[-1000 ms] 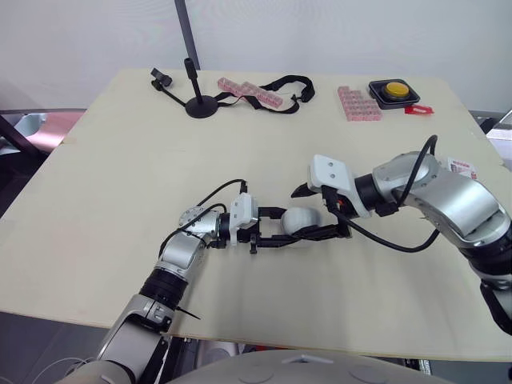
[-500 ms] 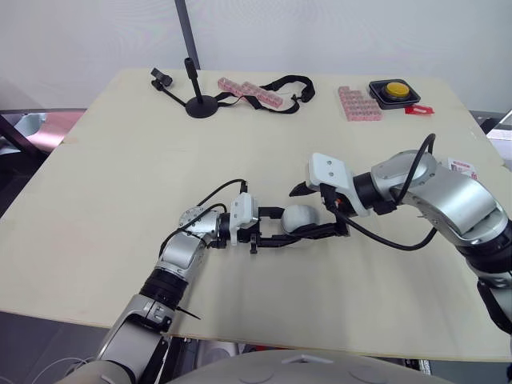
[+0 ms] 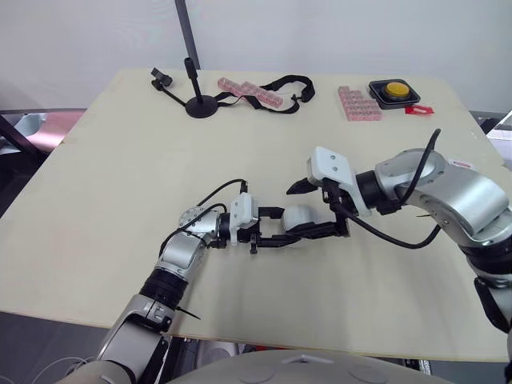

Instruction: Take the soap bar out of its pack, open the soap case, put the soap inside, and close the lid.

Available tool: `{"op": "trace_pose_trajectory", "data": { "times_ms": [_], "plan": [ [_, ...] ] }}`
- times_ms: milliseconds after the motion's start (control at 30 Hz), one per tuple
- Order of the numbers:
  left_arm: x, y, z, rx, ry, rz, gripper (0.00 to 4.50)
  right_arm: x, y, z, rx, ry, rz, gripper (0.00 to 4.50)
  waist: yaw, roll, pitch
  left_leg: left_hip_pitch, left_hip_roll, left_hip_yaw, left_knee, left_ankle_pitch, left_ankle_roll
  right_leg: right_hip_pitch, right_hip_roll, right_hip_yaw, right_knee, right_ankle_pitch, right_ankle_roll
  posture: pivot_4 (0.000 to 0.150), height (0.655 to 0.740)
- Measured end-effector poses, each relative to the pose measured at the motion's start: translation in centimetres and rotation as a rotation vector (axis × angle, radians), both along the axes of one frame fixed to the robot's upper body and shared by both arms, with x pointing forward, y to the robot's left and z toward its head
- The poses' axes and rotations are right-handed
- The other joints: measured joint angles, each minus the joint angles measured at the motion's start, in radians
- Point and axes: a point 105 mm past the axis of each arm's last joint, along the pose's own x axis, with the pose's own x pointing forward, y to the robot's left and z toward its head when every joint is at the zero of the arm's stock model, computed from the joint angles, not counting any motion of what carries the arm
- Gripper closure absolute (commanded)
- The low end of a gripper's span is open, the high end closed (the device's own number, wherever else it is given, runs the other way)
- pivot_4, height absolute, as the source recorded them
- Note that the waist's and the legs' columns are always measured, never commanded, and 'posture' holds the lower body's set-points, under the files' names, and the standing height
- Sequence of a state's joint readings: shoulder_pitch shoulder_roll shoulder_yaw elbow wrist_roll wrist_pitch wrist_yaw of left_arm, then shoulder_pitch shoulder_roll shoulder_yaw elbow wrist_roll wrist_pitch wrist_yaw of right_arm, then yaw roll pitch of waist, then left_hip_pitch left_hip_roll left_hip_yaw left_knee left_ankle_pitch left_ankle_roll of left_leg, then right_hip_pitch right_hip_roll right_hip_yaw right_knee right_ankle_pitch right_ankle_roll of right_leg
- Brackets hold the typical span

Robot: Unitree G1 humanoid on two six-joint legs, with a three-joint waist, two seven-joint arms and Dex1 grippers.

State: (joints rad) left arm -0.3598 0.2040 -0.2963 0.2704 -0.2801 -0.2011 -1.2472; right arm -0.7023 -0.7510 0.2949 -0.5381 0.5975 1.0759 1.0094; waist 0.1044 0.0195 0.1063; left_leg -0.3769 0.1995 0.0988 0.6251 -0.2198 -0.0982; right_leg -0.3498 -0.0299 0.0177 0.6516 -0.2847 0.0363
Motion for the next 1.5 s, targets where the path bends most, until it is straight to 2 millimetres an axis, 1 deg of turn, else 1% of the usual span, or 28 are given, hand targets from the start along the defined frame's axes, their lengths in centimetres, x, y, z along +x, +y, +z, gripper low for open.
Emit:
{"op": "trace_pose_trajectory", "data": {
  "times_ms": [33, 133, 167, 233, 267, 300, 333, 367, 400, 467, 533, 567, 600, 667, 733, 767, 867, 900, 1067, 1133, 1200, 1300, 1333, 1400, 1467, 1500],
  "plan": [
    [0.0, 0.0, 0.0, 0.000, 0.000, 0.000, 2.61, 0.0, -0.1, 0.2, 0.009, 0.001, -0.005, 0.02, 0.000, 0.000, 0.000, 0.000, 0.000, 0.000, 0.000, 0.000, 0.000, 0.000, 0.000, 0.000, 0.000, 0.000, 0.000, 0.150, 0.7400],
    [0.0, 0.0, 0.0, 0.000, 0.000, 0.000, 2.61, 0.4, -0.4, 1.7, 0.124, -0.004, -0.057, 0.02, 0.001, 0.000, 0.000, 0.000, 0.000, 0.000, 0.000, 0.000, 0.000, 0.000, 0.000, 0.000, -0.001, 0.000, 0.000, 0.150, 0.7400],
    [0.0, 0.0, 0.0, 0.000, 0.000, 0.000, 2.61, 0.5, -0.5, 2.0, 0.143, -0.008, -0.066, 0.02, 0.001, 0.000, 0.000, 0.000, 0.000, 0.000, 0.000, 0.000, 0.000, 0.000, 0.000, 0.000, -0.001, 0.000, 0.000, 0.150, 0.7400],
    [0.0, 0.0, 0.0, 0.000, 0.001, 0.000, 2.61, 0.8, -1.1, 2.9, 0.292, -0.016, -0.097, 0.02, 0.002, -0.002, -0.001, 0.000, 0.001, 0.000, -0.001, 0.000, -0.001, 0.000, 0.000, 0.000, -0.001, 0.000, 0.000, 0.150, 0.7400],
    [0.0, 0.0, 0.0, -0.002, -0.001, 0.000, 2.61, 1.1, -1.5, 3.1, 0.340, -0.018, -0.116, 0.02, 0.003, -0.002, 0.000, -0.002, 0.000, 0.000, -0.001, 0.000, -0.001, -0.001, 0.000, 0.000, -0.001, 0.000, 0.000, 0.150, 0.7400],
    [0.0, 0.0, 0.0, -0.002, -0.002, 0.000, 2.61, 1.4, -2.5, 3.2, 0.408, -0.020, -0.149, 0.44, 0.004, -0.002, 0.000, -0.002, 0.000, 0.001, -0.001, 0.000, 0.000, -0.001, -0.001, 0.000, -0.001, 0.000, 0.000, 0.150, 0.7400],
    [0.0, 0.0, 0.0, -0.002, -0.002, 0.002, 2.61, 1.5, -3.0, 3.1, 0.427, -0.021, -0.167, 0.56, 0.005, -0.002, 0.000, -0.002, 0.000, 0.001, -0.001, 0.000, 0.000, -0.001, -0.001, 0.000, -0.001, 0.000, 0.000, 0.150, 0.7400],
    [0.0, 0.0, 0.1, -0.002, -0.005, 0.001, 2.61, 1.7, -3.9, 3.0, 0.468, -0.033, -0.198, 0.72, 0.005, -0.002, 0.000, -0.003, 0.000, 0.001, -0.001, 0.000, 0.000, -0.002, 0.000, 0.000, -0.001, 0.000, 0.000, 0.150, 0.7400],
    [0.0, 0.0, 0.1, -0.002, -0.004, 0.001, 2.61, 1.8, -5.1, 2.9, 0.518, -0.050, -0.224, 1.07, 0.005, -0.002, 0.000, -0.003, 0.000, 0.001, -0.001, 0.000, -0.001, -0.002, 0.000, -0.001, -0.001, 0.000, 0.000, 0.150, 0.7400],
    [0.0, 0.1, 0.1, -0.001, -0.007, 0.002, 2.61, 1.4, -6.6, 1.9, 0.577, -0.057, -0.242, 1.68, 0.004, -0.002, 0.000, -0.005, 0.000, 0.001, -0.001, 0.000, 0.000, -0.002, 0.000, -0.001, -0.001, 0.000, 0.000, 0.150, 0.7400],
    [0.1, 0.2, 0.1, 0.004, -0.011, 0.001, 2.61, 0.9, -7.7, 1.0, 0.603, -0.098, -0.244, 2.36, 0.000, -0.002, 0.000, -0.006, 0.000, 0.001, -0.002, 0.000, 0.000, -0.002, 0.000, -0.001, -0.001, 0.000, 0.000, 0.150, 0.7400],
    [0.1, 0.2, 0.1, 0.004, -0.010, 0.002, 2.61, 0.8, -8.4, 0.5, 0.605, -0.119, -0.259, 2.83, -0.001, -0.002, 0.000, -0.006, 0.000, 0.001, -0.001, 0.000, 0.000, -0.003, -0.001, -0.001, -0.003, 0.000, 0.000, 0.150, 0.7400],
    [0.1, 0.2, 0.1, 0.004, -0.010, 0.003, 2.61, 0.8, -9.0, 0.0, 0.602, -0.125, -0.277, 3.00, -0.002, -0.002, 0.000, -0.005, 0.000, 0.001, -0.001, 0.000, 0.000, -0.003, -0.001, -0.001, -0.004, 0.000, 0.000, 0.150, 0.7400],
    [0.1, 0.3, 0.1, 0.006, -0.010, 0.003, 2.61, 0.6, -10.6, -1.1, 0.603, -0.156, -0.326, 3.71, -0.007, -0.002, 0.000, -0.005, 0.000, 0.001, -0.001, 0.000, 0.000, -0.003, -0.001, -0.001, -0.004, 0.000, 0.000, 0.150, 0.7400],
    [0.1, 0.3, 0.1, 0.008, -0.011, 0.002, 2.61, 0.4, -11.7, -2.0, 0.593, -0.178, -0.353, 4.37, -0.011, -0.002, 0.000, -0.006, -0.001, 0.001, -0.001, 0.000, 0.000, -0.002, -0.001, -0.001, -0.004, 0.000, 0.000, 0.150, 0.7400],
    [0.1, 0.4, 0.1, 0.009, -0.010, 0.003, 2.61, 0.2, -12.2, -2.6, 0.585, -0.180, -0.365, 4.44, -0.013, -0.002, 0.000, -0.006, 0.000, 0.000, -0.002, 0.000, 0.000, -0.002, -0.001, -0.001, -0.004, 0.000, 0.000, 0.150, 0.7400],
    [0.2, 0.4, 0.1, 0.010, -0.010, 0.003, 2.61, -0.3, -14.0, -5.4, 0.535, -0.171, -0.422, 4.44, -0.018, -0.002, 0.000, -0.007, -0.001, 0.000, -0.001, 0.000, 0.001, -0.002, -0.002, -0.002, -0.004, 0.000, 0.000, 0.150, 0.7400],
    [0.2, 0.4, 0.1, 0.010, -0.010, 0.003, 2.61, -0.4, -14.6, -6.3, 0.517, -0.169, -0.439, 4.44, -0.020, -0.002, 0.000, -0.007, -0.001, 0.000, -0.001, -0.001, 0.004, -0.001, -0.002, -0.002, -0.004, 0.000, 0.000, 0.150, 0.7400],
    [0.2, 0.4, 0.0, 0.010, -0.008, 0.005, 2.61, -1.2, -16.2, -9.1, 0.456, -0.162, -0.469, 4.44, -0.027, -0.002, 0.000, -0.007, -0.001, 0.000, -0.001, -0.002, 0.006, -0.001, -0.002, -0.002, -0.004, 0.000, 0.000, 0.150, 0.7400],
    [0.2, 0.4, 0.0, 0.010, -0.008, 0.005, 2.61, -1.3, -16.4, -9.6, 0.446, -0.156, -0.470, 4.44, -0.029, -0.002, 0.000, -0.007, -0.001, 0.000, -0.001, -0.002, 0.007, -0.001, -0.002, -0.002, -0.004, 0.000, 0.000, 0.150, 0.7400],
    [0.3, 0.5, 0.0, 0.011, -0.009, 0.006, 2.61, -1.1, -16.3, -9.4, 0.448, -0.171, -0.460, 4.44, -0.031, -0.002, 0.000, -0.007, -0.001, 0.000, -0.001, -0.002, 0.007, -0.001, -0.002, -0.002, -0.003, 0.000, 0.000, 0.150, 0.7400],
    [0.3, 0.5, 0.0, 0.013, -0.009, 0.006, 2.61, 0.0, -15.5, -7.5, 0.483, -0.221, -0.424, 4.44, -0.034, -0.002, 0.000, -0.005, -0.001, 0.000, -0.001, -0.001, 0.008, -0.001, -0.002, -0.002, -0.003, 0.000, 0.000, 0.150, 0.7400],
    [0.3, 0.5, 0.0, 0.013, -0.008, 0.006, 2.61, 0.4, -14.9, -6.7, 0.503, -0.233, -0.403, 4.44, -0.034, -0.002, 0.000, -0.004, -0.001, 0.000, -0.001, -0.001, 0.008, -0.001, -0.002, -0.002, -0.002, 0.000, 0.000, 0.150, 0.7400],
    [0.3, 0.5, 0.0, 0.014, -0.009, 0.005, 2.61, 1.0, -13.0, -4.3, 0.554, -0.257, -0.341, 4.44, -0.034, -0.001, 0.000, -0.001, -0.001, 0.000, -0.001, -0.001, 0.008, -0.001, -0.002, -0.002, -0.002, 0.000, 0.000, 0.150, 0.7400],
    [0.3, 0.4, 0.1, 0.014, -0.009, 0.000, 2.61, 1.1, -10.9, -2.1, 0.593, -0.283, -0.271, 4.44, -0.031, -0.001, 0.000, -0.001, -0.001, 0.000, -0.001, -0.001, 0.008, -0.001, -0.002, -0.002, -0.003, 0.000, 0.000, 0.150, 0.7400],
    [0.3, 0.4, 0.1, 0.013, -0.008, 0.000, 2.61, 1.1, -10.1, -1.5, 0.599, -0.287, -0.248, 4.44, -0.029, -0.002, 0.000, -0.001, -0.001, 0.000, -0.001, -0.001, 0.008, -0.001, -0.002, -0.002, -0.003, 0.000, 0.000, 0.150, 0.7400]
  ]
}}
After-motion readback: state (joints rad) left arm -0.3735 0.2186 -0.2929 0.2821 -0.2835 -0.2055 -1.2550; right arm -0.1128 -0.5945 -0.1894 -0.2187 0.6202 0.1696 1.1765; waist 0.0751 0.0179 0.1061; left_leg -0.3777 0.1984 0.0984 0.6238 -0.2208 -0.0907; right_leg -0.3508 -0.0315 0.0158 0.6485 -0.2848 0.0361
